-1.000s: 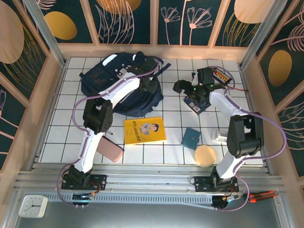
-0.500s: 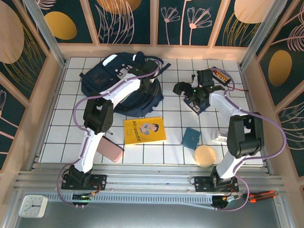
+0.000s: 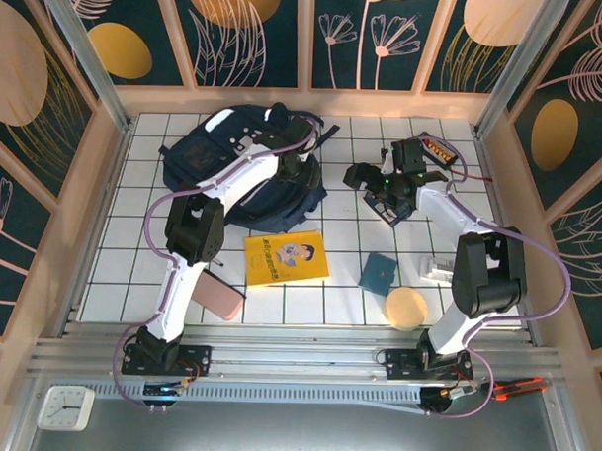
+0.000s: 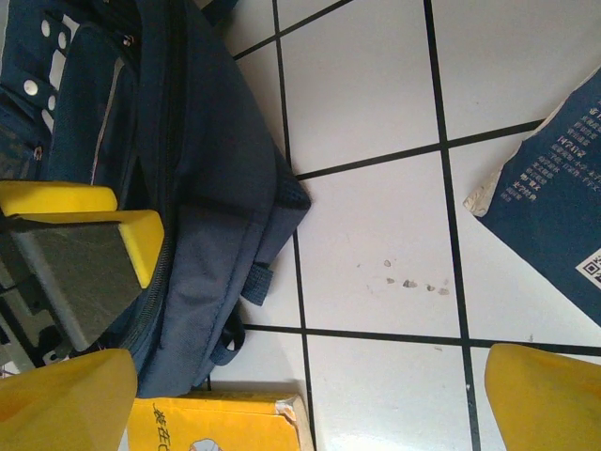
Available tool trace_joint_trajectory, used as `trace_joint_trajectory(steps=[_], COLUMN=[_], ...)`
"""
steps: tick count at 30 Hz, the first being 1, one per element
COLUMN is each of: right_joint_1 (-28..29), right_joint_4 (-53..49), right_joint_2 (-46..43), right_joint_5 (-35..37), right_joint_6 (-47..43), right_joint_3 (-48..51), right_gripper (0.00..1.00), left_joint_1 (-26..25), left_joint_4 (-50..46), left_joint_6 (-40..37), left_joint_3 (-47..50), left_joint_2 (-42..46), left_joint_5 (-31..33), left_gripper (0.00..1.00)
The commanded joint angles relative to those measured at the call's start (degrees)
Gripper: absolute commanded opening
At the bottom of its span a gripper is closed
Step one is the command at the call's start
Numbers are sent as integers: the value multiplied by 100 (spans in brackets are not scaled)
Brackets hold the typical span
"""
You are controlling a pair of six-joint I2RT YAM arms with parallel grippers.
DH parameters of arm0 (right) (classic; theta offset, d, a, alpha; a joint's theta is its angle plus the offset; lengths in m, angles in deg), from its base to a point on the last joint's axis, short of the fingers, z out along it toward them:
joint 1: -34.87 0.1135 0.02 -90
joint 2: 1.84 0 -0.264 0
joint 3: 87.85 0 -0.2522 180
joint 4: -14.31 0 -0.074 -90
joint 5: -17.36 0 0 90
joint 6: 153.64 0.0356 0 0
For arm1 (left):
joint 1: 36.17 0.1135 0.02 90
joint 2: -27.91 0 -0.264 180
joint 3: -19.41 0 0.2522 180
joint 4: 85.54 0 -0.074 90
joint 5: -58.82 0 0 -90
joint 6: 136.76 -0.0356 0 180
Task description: Pack books, pencil case, and school supplies into a backpack
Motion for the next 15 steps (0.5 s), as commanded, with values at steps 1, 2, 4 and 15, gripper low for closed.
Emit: trace_joint_trajectory(steps=[1,2,4,15], right_joint_1=[9,8,10,13], right_joint_4=[60,64,49,64], right_joint_2=[-65,-48,-19,74], right_joint_5=[-30,-39,-43,-65], right_joint_6=[48,41,31,16], right_joint_3=[9,-6,-39,-96], right_gripper=[96,96,96,96], left_joint_1=[-82,-82,-85,-86], left_joint_4=[18,18,26,-223], left_joint_6=[145,161,201,240], left_joint_3=[-346,-420,-516,-513], left_joint_2=[-27,-31,-35,-386], left_joint_5=[-161,-174,-254,-116], left_gripper=[65,65,65,63])
